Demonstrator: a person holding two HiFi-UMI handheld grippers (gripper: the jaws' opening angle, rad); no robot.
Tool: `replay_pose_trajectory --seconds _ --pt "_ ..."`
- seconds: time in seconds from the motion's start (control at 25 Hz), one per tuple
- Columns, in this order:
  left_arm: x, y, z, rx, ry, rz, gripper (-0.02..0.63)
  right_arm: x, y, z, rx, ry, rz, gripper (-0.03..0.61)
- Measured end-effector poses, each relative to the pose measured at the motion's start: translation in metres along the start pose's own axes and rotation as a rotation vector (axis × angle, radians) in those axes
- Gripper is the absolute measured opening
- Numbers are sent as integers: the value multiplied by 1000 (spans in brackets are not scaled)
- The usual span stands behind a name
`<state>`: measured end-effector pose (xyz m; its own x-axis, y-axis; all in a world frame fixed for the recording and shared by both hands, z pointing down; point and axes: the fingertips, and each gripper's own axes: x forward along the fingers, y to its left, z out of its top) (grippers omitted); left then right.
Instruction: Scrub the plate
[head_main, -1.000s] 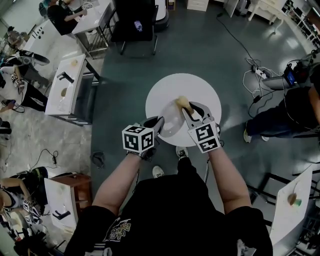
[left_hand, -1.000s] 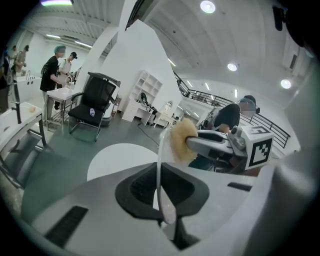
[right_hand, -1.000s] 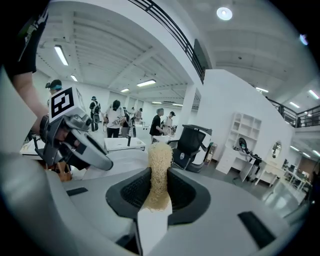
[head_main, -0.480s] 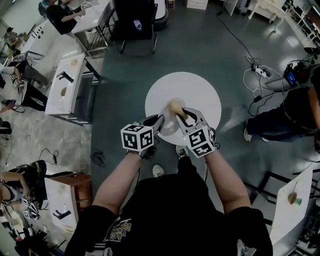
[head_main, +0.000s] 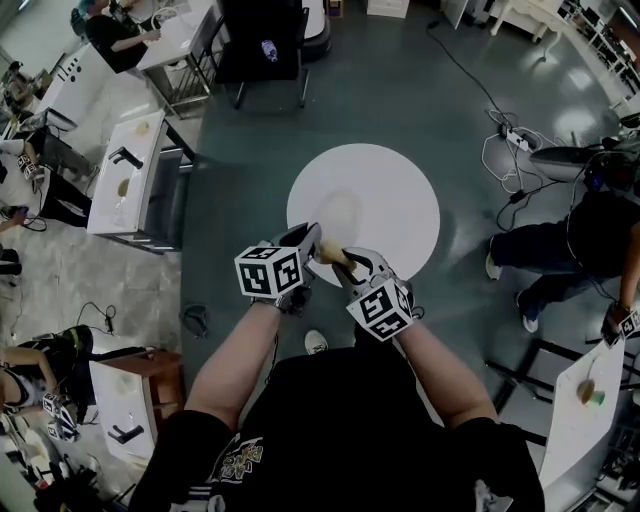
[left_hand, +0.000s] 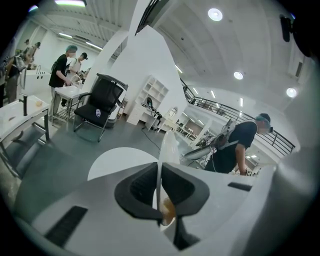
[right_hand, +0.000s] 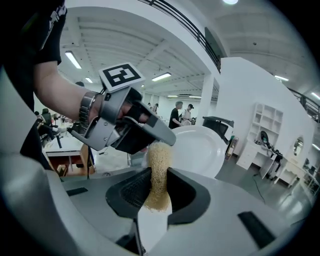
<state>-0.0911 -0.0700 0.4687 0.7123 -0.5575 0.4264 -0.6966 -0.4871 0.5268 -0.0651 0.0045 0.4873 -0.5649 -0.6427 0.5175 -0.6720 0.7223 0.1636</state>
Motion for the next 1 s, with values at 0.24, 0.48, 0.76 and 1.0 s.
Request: replay_pose_trajectory --seconds 0.24,0.48,0.76,1.0 --pt "0 3 3 -25 -3 -7 23 2 22 8 -35 2 66 100" --pt "0 0 -3 -35 28 -47 21 -2 -8 2 -22 38 5 100" --pt "-3 -9 -13 17 85 -94 20 -4 -69 27 17 3 -109 101" --pt "-4 -9 -13 35 119 -100 21 -2 -104 46 30 -33 -165 100"
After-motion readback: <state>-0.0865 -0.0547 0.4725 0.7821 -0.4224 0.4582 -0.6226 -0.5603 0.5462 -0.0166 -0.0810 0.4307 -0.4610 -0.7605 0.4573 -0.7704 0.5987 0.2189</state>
